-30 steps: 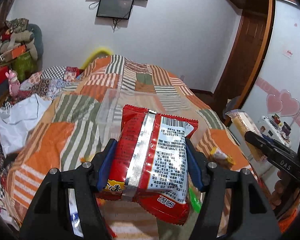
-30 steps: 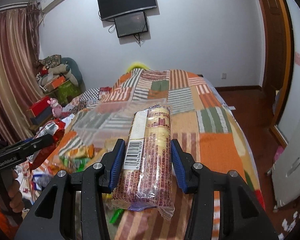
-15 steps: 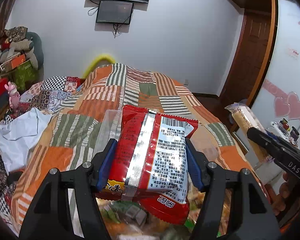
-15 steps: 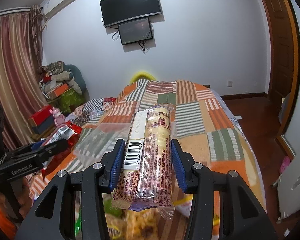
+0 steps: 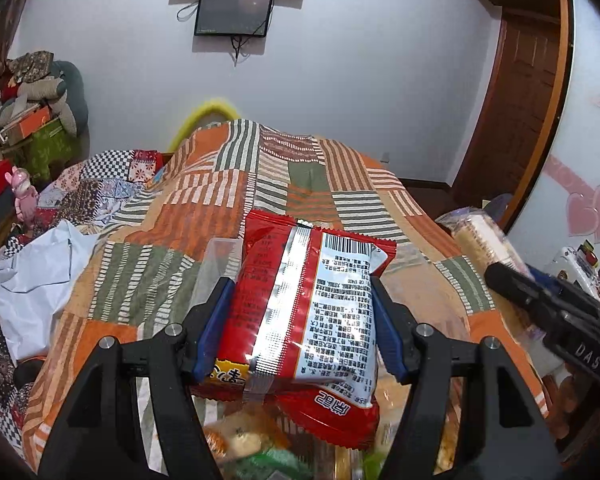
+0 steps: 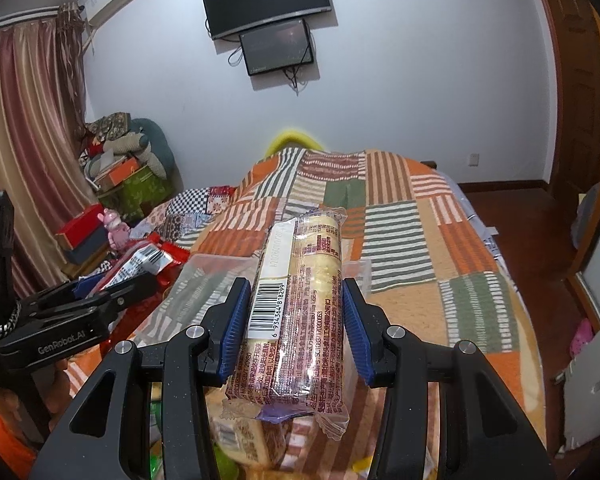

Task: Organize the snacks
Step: 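Carry both snacks over the clear box and open both tools to drop them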

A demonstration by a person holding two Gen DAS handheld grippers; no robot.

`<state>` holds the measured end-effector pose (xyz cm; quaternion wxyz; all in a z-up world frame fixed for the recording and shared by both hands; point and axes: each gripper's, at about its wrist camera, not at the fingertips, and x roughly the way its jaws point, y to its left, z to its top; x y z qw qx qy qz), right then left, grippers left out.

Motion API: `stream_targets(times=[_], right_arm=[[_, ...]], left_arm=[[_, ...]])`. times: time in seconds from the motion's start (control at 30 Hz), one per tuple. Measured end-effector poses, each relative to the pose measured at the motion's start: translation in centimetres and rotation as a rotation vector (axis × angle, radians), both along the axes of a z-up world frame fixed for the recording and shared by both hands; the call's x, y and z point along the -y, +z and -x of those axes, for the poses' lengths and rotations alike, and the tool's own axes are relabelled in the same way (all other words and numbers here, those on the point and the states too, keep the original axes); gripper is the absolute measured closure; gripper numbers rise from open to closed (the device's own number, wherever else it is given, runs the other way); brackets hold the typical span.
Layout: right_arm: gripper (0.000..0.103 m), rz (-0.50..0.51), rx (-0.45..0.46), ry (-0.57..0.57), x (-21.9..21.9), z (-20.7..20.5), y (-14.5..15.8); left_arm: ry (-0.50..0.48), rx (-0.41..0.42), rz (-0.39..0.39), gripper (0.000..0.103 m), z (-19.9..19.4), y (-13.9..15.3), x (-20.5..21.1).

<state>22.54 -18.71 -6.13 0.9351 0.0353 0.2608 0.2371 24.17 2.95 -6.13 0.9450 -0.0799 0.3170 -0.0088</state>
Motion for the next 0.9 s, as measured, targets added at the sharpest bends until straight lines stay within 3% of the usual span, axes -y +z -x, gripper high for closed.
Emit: stream_targets(times=[0.17,0.47,0.9], right_arm=[[0.061,0.014,-0.032,0.022,-0.9,-1.6,-0.6],[0.061,0.066,-0.129,0.062,-2.1,-4.1,-2.7],[0.060,0.129,-0.222,0.096,-3.0,-5.5,-4.6]], left_arm=[[0.000,-0.039,0.003,0.038,-2.1,-1.1,0.1],[0.013,-0.093,-0.060,0.038,-4.9,-2.7,0.9],[0.014,-0.223,0.010,0.038,-7.1,-5.8,0.4]])
